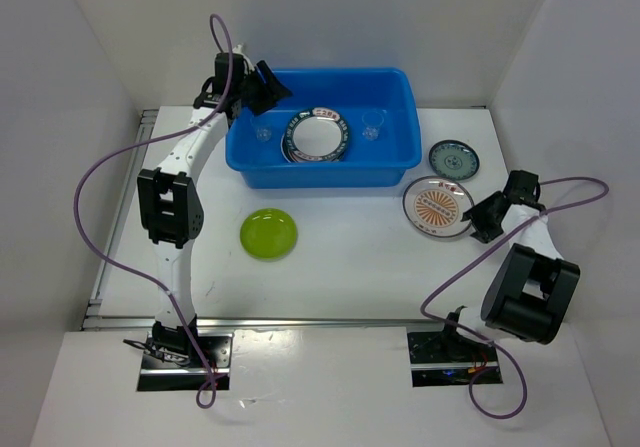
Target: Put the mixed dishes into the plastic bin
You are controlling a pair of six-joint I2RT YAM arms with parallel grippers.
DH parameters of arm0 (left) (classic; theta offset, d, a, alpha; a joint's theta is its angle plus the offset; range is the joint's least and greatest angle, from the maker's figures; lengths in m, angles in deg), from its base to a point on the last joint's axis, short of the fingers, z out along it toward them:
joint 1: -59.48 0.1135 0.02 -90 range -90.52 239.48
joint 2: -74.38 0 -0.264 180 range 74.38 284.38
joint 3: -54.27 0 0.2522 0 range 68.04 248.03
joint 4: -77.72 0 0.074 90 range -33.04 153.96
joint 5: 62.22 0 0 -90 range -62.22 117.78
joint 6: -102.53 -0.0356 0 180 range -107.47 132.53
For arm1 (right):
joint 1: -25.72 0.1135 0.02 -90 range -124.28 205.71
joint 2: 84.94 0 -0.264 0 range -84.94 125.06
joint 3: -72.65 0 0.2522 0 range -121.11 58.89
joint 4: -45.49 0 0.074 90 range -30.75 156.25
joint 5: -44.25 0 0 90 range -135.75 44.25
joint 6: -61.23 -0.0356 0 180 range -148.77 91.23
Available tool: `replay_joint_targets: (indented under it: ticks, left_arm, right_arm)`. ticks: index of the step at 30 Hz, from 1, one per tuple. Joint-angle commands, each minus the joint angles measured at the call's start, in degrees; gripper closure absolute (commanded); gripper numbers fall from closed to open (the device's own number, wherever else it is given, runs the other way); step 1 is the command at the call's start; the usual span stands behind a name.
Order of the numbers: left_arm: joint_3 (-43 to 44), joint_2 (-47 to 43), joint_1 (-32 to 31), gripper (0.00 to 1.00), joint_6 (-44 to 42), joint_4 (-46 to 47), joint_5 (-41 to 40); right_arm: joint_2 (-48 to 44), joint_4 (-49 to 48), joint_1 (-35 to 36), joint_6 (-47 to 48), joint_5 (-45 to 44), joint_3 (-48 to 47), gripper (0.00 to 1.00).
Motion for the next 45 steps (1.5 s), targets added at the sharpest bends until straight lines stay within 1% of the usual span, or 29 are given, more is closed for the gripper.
replay_joint_targets:
  ticks: [1,3,9,13,15,21,26,32,38,45]
  left_arm:
    - [-0.8,-2.4,0.2,0.33,-0.6,2.0,0.8]
    - [-0.8,-2.4,0.2,0.33,-0.6,2.6,1.3]
    - [-1.9,-2.9,0.2,0.33,-0.6,2.6,1.3]
    - [-1.9,-3.4,0.2,0.33,-0.6,2.6,1.3]
    - [-2.4,-3.4,0.2,0.33,-0.6,2.6,1.3]
    - [-2.4,-3.4,0.2,0.33,-0.6,3.1,1.3]
    - [-2.9,-3.4,0.2,0.33,-1.1,3.1,1.3]
    - [-2.9,-3.9,0.2,0.33,-1.1,3.1,1.3]
    - [-3.5,-3.9,0.8,0.33,-1.1,3.1,1.3]
    - [-4.0,-3.9,1.3,0.33,-1.1,3.1,1.8]
  right_arm:
    - [-2.7,-0.6,-0.4,-2.5,0.7,1.4,0.48]
    - [-2.7,-1.3,-0.4,-3.5,1.2,1.4,0.48]
    - [1.2,-5.2,3.1,-5.9,1.3,3.1,0.49]
    - [1.2,-7.7,4.4,-9.1,1.3,5.1,0.49]
    - [-0.4,-8.4,4.4,-10.2,1.3,5.7,0.49]
    - [-0.9,-9.0,5.5,-11.9,-0.7,6.2,0.50]
    - [-0.4,-9.0,9.3,-13.8,-2.2,6.7,0.51]
    - [2.0,-9.5,11.9,-15.5,-4.4,5.6,0.51]
    - [3.9,-9.5,13.5,-16.7,-5.6,4.3,0.51]
    - [2.5,-10.0,14.1,-19.0,-9.7,6.1,0.51]
